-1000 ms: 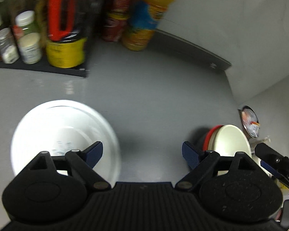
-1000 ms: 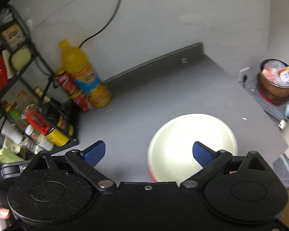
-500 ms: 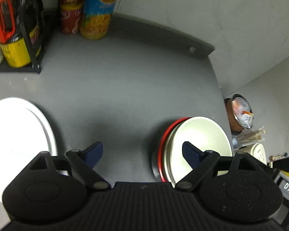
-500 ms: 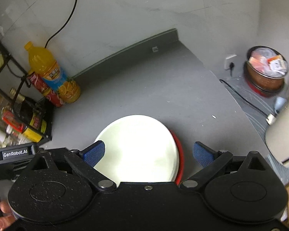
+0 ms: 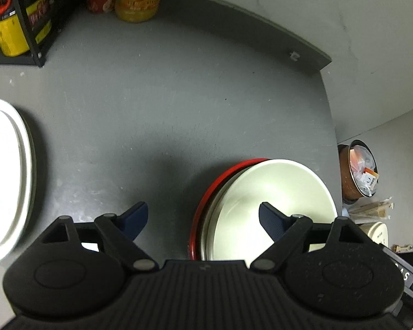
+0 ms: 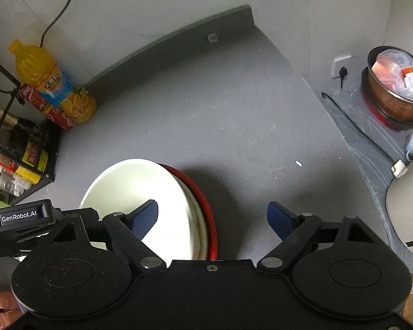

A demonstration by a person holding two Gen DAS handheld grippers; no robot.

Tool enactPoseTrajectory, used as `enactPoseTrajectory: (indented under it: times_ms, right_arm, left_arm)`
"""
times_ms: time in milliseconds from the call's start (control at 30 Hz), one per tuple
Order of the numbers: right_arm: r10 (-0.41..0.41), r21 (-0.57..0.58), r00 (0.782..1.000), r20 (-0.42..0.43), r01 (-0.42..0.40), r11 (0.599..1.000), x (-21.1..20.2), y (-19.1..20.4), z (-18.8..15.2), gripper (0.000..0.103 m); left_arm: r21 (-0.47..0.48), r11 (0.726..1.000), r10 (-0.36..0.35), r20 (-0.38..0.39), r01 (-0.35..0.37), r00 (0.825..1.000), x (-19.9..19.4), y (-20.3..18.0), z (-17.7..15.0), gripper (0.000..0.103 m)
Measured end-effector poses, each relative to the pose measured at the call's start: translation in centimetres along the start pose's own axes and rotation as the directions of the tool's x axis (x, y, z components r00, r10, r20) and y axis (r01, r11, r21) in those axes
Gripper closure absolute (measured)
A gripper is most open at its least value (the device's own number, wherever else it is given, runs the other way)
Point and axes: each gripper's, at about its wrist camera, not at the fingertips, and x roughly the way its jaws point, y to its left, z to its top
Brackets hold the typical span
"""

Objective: Organize plates and bowls
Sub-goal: 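Move both tools toward the red bowl holding the cream bowls, then close both tools on the rim of the red bowl stack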

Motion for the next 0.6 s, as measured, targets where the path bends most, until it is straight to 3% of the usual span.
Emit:
enactPoseTrajectory:
  times_ms: [133,200,233,300,333,400,600]
  right_arm:
    - [0.015,-0.008,0.999,-0.048,-0.015,1.000,1.6,-0.4,0.0,0.020]
    - [0.021,-0.012,0.997,-0.075,-0.022,1.000,2.5,-0.4,-0.1,0.023]
    - [0.030,-0.018,0.995,-0.092,-0.032,0.999,3.0,-0.4,-0.2,0.030]
    - [0.037,-0.044,0.990,-0.133,-0.043,0.998,4.0,-0.2,-0.4,0.058]
    - [0.040,-0.046,0.987,-0.157,-0.048,0.998,4.4,0.0,-0.5,0.074]
    - [0.048,-0.051,0.984,-0.169,-0.057,0.997,4.6,0.3,-0.6,0.075]
    - [0.039,-0.076,0.987,-0.159,-0.051,0.996,4.1,0.9,-0.4,0.076]
  left_arm:
    - [-0.031,1.000,-0.001,-0.008,0.001,1.000,1.4,0.1,0.1,0.023]
    - [-0.043,0.999,-0.006,-0.011,0.005,1.000,1.9,0.1,0.0,0.033]
    - [-0.045,0.999,-0.007,-0.017,0.006,1.000,2.2,0.2,0.0,0.036]
    - [-0.046,0.999,0.002,-0.045,-0.005,0.999,2.8,0.2,0.0,0.054]
    - [-0.049,0.999,0.009,-0.061,-0.012,0.998,3.2,0.3,0.0,0.058]
    - [-0.065,0.998,-0.004,-0.092,-0.002,0.996,3.9,0.5,0.0,0.077]
    - [-0.070,0.998,0.001,-0.091,-0.007,0.996,4.1,0.3,-0.1,0.078]
